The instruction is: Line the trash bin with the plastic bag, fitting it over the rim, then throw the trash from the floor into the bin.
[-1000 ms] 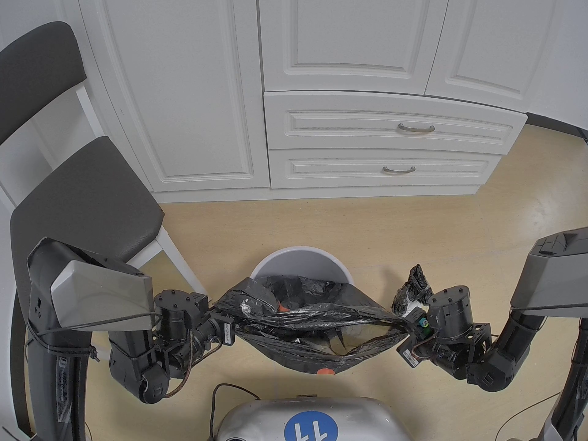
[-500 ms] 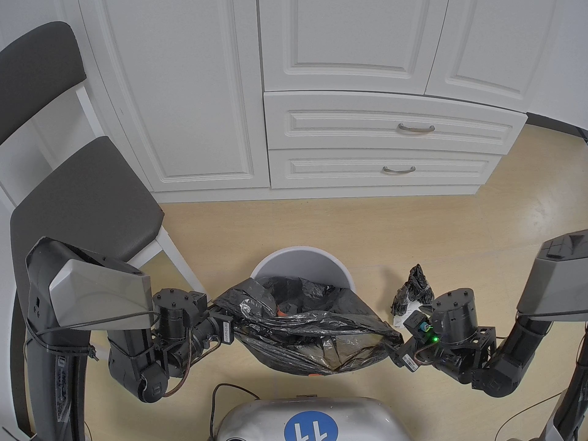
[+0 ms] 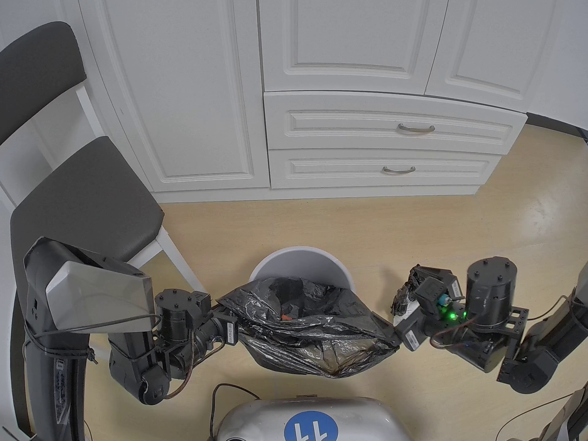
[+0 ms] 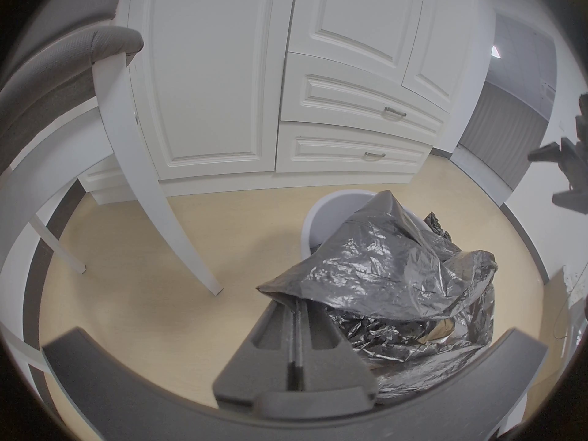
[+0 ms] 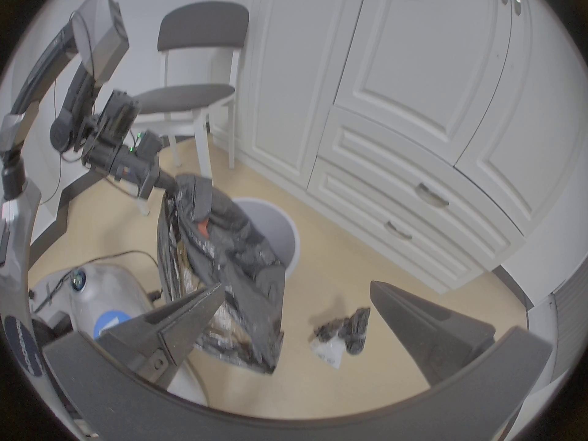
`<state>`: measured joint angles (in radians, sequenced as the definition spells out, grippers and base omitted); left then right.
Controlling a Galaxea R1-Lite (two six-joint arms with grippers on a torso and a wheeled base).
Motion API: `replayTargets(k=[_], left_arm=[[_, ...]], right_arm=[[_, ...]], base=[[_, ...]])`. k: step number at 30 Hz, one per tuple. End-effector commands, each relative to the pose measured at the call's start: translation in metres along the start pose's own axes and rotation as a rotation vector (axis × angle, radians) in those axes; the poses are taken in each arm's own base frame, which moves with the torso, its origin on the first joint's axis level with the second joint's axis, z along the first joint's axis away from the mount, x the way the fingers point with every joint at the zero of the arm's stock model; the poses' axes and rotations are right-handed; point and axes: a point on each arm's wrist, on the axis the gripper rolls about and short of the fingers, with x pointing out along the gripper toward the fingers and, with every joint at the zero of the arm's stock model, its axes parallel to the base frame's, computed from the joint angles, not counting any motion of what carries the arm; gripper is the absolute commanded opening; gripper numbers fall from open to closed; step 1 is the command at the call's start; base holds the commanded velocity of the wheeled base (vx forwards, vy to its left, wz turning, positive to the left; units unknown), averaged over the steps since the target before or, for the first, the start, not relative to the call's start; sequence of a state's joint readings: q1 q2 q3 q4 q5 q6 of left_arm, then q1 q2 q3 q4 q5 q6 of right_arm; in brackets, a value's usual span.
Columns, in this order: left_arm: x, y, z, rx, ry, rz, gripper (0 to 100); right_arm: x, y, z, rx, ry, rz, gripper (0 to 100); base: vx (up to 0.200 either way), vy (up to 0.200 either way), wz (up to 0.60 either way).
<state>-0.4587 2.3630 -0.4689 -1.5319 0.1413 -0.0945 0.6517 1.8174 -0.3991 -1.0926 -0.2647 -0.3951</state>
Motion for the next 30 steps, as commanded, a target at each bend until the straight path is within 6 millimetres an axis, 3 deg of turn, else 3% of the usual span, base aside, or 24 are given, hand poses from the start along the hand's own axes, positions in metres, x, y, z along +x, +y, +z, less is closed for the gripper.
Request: replayTargets(k=[1, 7, 13, 22, 26, 27, 30], left_arm=[[-0.006, -0.003, 0.010, -0.008, -0.028, -0.015, 0], [-0.001, -0.003, 0.003, -0.006, -0.011, -0.013, 0], [0.001, 0.000, 0.004, -0.011, -0.016, -0.005, 0], [0.003, 0.002, 0.002, -0.013, -0.012, 0.003, 0], [0.004, 0.006, 0.003, -0.016, -0.016, 0.014, 0], [0.004, 0.006, 0.003, -0.016, -0.016, 0.014, 100], [0.004, 0.006, 0.004, -0.017, -0.017, 0.014, 100]], right_arm=[[0.054, 0.055, 0.025, -0.049, -0.013, 0.048, 100], [0.080, 0.087, 0.026, -0.115, 0.081, 0.121, 100], [0.117, 0.119, 0.012, -0.166, 0.134, 0.102, 100], [0.123, 0.124, 0.010, -0.215, 0.130, 0.093, 100], [0.117, 0.118, 0.020, -0.205, 0.103, 0.082, 100], [0.115, 0.116, 0.024, -0.201, 0.092, 0.078, 100], [0.108, 0.108, 0.037, -0.193, 0.057, 0.065, 100]], base=[[0.000, 0.000, 0.00], [0.000, 0.000, 0.00], [0.000, 0.000, 0.00], [0.000, 0.000, 0.00], [0.000, 0.000, 0.00], [0.000, 0.000, 0.00], [0.000, 0.000, 0.00]])
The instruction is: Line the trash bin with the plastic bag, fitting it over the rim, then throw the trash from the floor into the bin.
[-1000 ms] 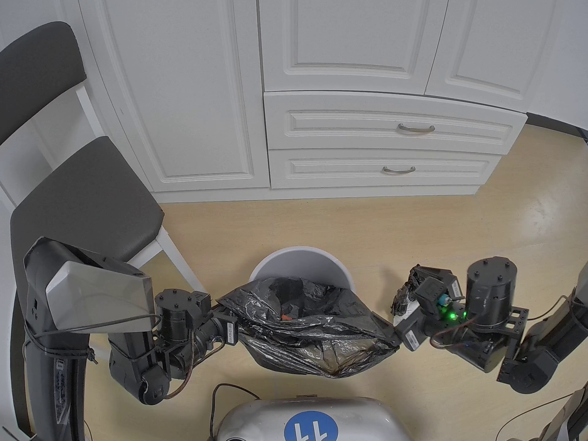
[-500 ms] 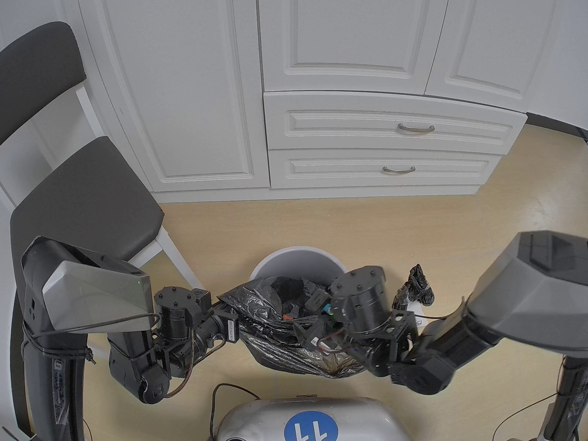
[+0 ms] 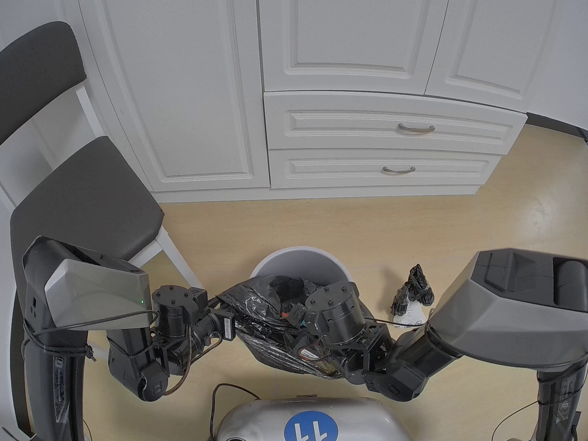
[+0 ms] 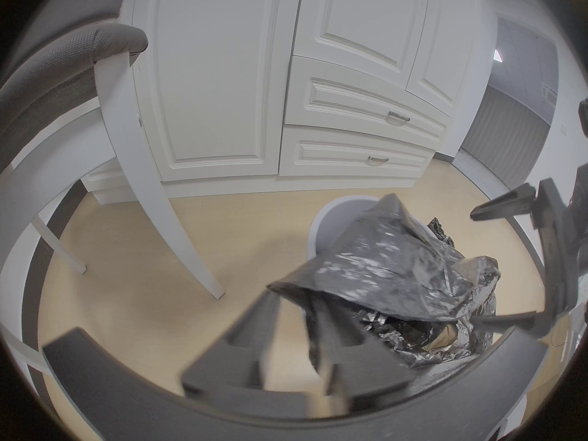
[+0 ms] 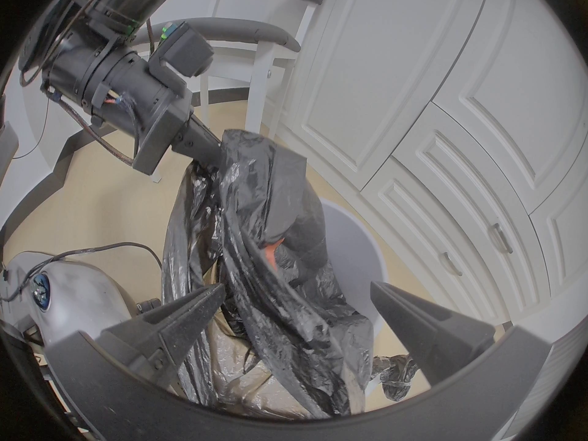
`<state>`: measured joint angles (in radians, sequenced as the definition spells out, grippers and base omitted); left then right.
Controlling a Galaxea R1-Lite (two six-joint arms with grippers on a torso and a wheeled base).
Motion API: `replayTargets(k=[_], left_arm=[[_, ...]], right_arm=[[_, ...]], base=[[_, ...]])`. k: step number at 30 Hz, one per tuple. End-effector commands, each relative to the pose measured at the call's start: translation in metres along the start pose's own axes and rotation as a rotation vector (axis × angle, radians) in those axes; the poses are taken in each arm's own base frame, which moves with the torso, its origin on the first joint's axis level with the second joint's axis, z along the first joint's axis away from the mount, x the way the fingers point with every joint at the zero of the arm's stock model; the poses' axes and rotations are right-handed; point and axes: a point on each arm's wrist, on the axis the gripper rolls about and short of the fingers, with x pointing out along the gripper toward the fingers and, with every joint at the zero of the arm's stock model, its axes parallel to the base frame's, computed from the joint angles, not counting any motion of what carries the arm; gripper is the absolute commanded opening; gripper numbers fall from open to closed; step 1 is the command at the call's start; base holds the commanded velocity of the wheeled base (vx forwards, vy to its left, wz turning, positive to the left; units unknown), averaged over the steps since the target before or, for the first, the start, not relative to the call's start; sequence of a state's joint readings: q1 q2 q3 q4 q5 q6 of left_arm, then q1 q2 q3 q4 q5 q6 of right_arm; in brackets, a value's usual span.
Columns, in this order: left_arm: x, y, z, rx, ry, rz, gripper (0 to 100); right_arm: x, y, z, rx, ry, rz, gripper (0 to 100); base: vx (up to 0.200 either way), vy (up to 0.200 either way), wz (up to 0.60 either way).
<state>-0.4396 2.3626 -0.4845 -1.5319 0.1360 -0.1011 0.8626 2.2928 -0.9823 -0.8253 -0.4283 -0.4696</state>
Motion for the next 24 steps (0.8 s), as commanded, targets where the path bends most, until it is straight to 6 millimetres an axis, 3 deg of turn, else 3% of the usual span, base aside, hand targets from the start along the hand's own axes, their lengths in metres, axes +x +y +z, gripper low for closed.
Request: replayTargets(k=[1, 8, 24], left_arm=[[0.001, 0.001, 0.000, -0.001, -0.001, 0.003, 100], [0.002, 0.002, 0.000, -0.003, -0.004, 0.007, 100], [0.003, 0.002, -0.002, -0.002, 0.001, 0.009, 100]], right_arm=[[-0.013, -0.012, 0.015, 0.015, -0.049, -0.020, 100], [-0.021, -0.018, 0.017, -0.035, -0.046, -0.040, 100], [-0.004, -0.003, -0.001, -0.069, 0.028, -0.049, 100]], base=[[0.000, 0.000, 0.00], [0.000, 0.000, 0.00], [0.000, 0.000, 0.00]])
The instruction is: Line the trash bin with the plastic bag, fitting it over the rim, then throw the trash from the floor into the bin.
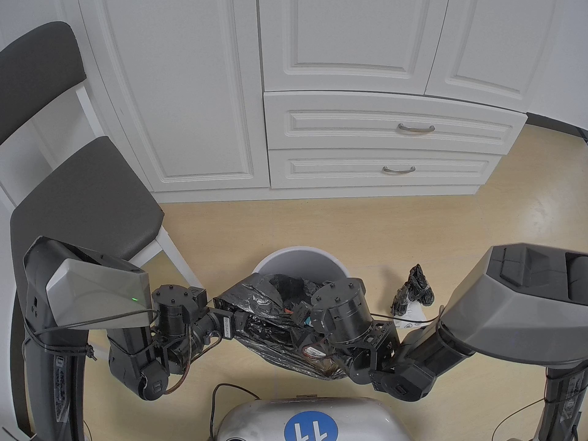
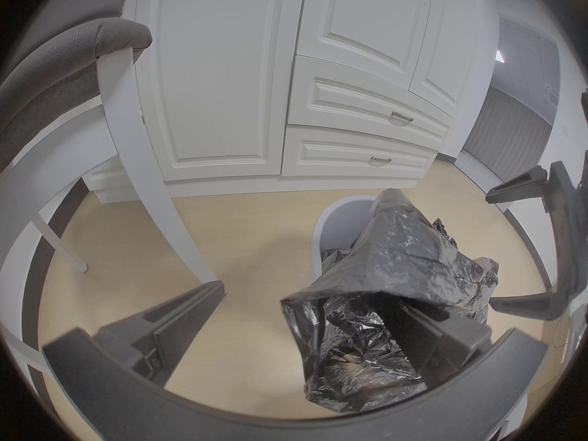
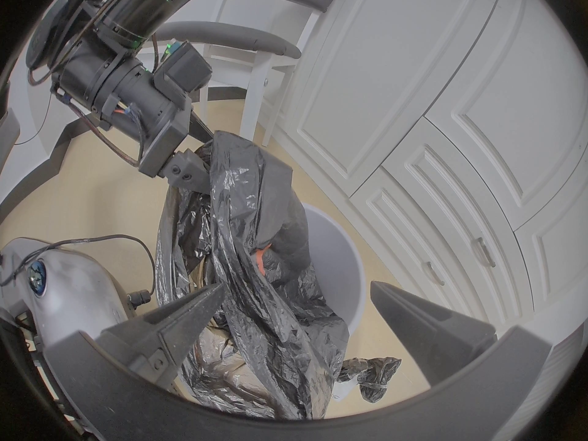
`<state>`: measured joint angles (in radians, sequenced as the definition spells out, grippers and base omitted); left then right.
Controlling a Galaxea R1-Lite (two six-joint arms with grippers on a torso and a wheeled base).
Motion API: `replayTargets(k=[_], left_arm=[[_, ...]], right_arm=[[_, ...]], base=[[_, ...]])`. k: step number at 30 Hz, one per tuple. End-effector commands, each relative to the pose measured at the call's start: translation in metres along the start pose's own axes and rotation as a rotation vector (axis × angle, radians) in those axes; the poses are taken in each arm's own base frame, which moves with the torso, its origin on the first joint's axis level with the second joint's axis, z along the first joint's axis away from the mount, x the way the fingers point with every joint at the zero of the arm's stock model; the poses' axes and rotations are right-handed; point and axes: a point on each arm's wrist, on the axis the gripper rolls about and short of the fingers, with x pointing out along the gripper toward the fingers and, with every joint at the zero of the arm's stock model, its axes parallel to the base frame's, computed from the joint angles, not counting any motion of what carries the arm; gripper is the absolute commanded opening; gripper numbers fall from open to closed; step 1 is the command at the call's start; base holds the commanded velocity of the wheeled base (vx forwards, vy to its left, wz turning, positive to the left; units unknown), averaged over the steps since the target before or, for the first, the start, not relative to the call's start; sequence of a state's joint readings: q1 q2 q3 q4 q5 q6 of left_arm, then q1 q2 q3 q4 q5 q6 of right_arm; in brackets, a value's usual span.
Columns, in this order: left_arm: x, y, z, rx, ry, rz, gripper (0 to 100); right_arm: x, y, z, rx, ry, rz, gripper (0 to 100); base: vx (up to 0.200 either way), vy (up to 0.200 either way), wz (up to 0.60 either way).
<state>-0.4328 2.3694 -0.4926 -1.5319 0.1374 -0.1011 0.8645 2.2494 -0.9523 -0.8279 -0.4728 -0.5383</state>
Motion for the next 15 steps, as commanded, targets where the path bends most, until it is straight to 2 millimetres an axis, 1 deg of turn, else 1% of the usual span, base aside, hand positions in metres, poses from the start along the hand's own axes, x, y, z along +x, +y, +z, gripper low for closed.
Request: replayTargets(k=[1, 3, 4, 5, 7, 9, 12, 13, 15], left_arm=[[0.001, 0.000, -0.001, 0.000, 0.002, 0.001, 100], [0.001, 0.000, -0.001, 0.000, 0.002, 0.001, 100], [0.001, 0.000, -0.001, 0.000, 0.002, 0.002, 100], [0.002, 0.000, -0.001, 0.000, 0.000, 0.002, 100], [0.002, 0.000, -0.002, 0.000, 0.003, 0.004, 100], [0.002, 0.001, -0.002, 0.000, 0.003, 0.006, 100], [0.002, 0.001, -0.002, 0.000, 0.003, 0.006, 100], [0.002, 0.002, -0.001, -0.002, 0.001, 0.008, 100], [0.002, 0.002, -0.001, -0.002, 0.001, 0.008, 100]], right_arm=[[0.008, 0.005, -0.005, -0.006, 0.024, -0.009, 100], [0.010, 0.005, -0.005, -0.007, 0.027, -0.013, 100], [0.015, 0.004, -0.004, 0.003, 0.023, -0.028, 100], [0.015, 0.003, -0.002, 0.006, 0.020, -0.033, 100], [0.018, -0.005, 0.006, 0.034, -0.013, -0.063, 100], [0.015, -0.016, 0.018, 0.067, -0.065, -0.101, 100], [0.015, -0.016, 0.018, 0.067, -0.065, -0.101, 100], [-0.005, -0.038, 0.034, 0.096, -0.127, -0.138, 100], [-0.017, -0.043, 0.036, 0.097, -0.135, -0.136, 100]], base=[[0.000, 0.000, 0.00], [0.000, 0.000, 0.00], [0.000, 0.000, 0.00], [0.000, 0.000, 0.00], [0.000, 0.000, 0.00], [0.000, 0.000, 0.00], [0.000, 0.000, 0.00], [0.000, 0.000, 0.00], [0.000, 0.000, 0.00]])
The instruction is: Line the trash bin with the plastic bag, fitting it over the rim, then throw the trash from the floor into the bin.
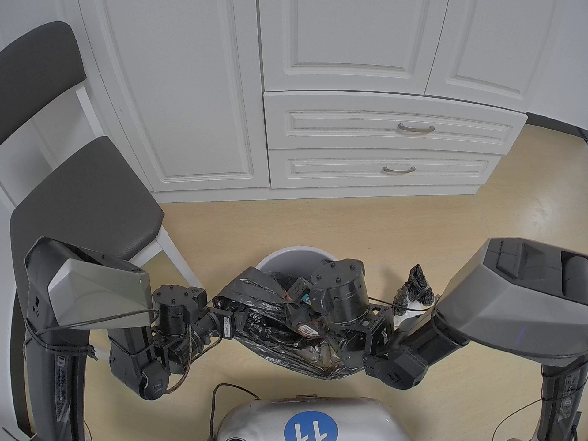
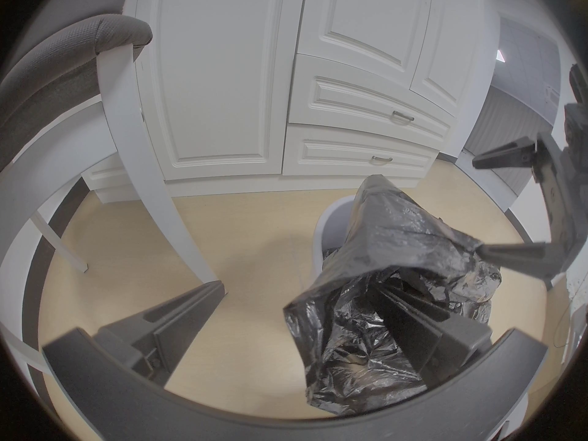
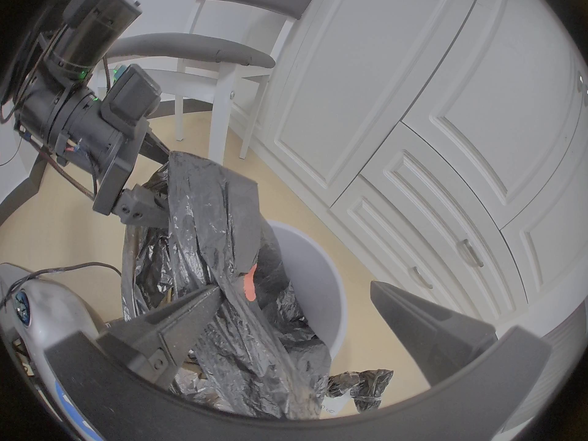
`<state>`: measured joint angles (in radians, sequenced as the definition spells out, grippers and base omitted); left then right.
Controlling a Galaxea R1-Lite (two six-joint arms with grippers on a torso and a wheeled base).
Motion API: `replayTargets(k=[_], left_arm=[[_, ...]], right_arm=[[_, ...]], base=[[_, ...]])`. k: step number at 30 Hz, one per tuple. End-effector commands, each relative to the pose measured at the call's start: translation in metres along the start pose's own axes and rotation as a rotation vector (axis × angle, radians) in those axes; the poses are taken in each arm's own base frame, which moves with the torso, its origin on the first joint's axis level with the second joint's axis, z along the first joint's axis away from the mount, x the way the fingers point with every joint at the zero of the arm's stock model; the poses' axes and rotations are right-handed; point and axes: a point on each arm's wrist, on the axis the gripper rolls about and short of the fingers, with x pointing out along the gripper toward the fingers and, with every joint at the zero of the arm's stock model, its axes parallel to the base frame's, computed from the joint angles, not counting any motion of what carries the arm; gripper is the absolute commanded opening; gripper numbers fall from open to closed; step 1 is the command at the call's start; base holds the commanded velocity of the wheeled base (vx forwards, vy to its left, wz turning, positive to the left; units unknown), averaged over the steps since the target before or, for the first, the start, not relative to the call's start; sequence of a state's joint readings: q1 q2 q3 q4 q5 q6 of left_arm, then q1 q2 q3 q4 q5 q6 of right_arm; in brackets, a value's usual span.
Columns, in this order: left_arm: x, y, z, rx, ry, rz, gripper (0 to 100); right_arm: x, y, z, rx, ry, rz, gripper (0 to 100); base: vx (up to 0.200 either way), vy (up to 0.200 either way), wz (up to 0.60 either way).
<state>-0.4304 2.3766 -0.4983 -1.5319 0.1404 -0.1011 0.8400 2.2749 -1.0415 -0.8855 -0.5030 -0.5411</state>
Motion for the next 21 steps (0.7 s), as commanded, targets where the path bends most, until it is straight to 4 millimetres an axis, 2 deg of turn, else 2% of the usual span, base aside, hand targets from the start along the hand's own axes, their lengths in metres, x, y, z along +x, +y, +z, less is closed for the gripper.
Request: replayTargets(k=[1, 7, 12, 17, 21], left_arm=[[0.001, 0.001, 0.000, -0.001, 0.000, 0.003, 100], [0.001, 0.002, 0.000, 0.000, 0.000, 0.004, 100], [0.001, 0.003, 0.001, -0.002, -0.003, 0.008, 100], [0.001, 0.003, 0.001, 0.000, -0.005, 0.010, 100], [0.000, 0.003, 0.002, 0.000, -0.008, 0.010, 100]], right_arm=[[-0.031, -0.032, 0.024, 0.035, -0.075, -0.036, 100], [-0.043, -0.030, 0.005, -0.083, -0.027, -0.010, 100], [-0.046, -0.025, 0.008, -0.068, -0.076, 0.025, 100], [-0.060, -0.034, -0.009, -0.110, -0.243, 0.329, 100], [-0.058, -0.037, -0.020, -0.151, -0.238, 0.359, 100]], base=[[0.000, 0.000, 0.00], [0.000, 0.000, 0.00], [0.000, 0.000, 0.00], [0.000, 0.000, 0.00], [0.000, 0.000, 0.00]])
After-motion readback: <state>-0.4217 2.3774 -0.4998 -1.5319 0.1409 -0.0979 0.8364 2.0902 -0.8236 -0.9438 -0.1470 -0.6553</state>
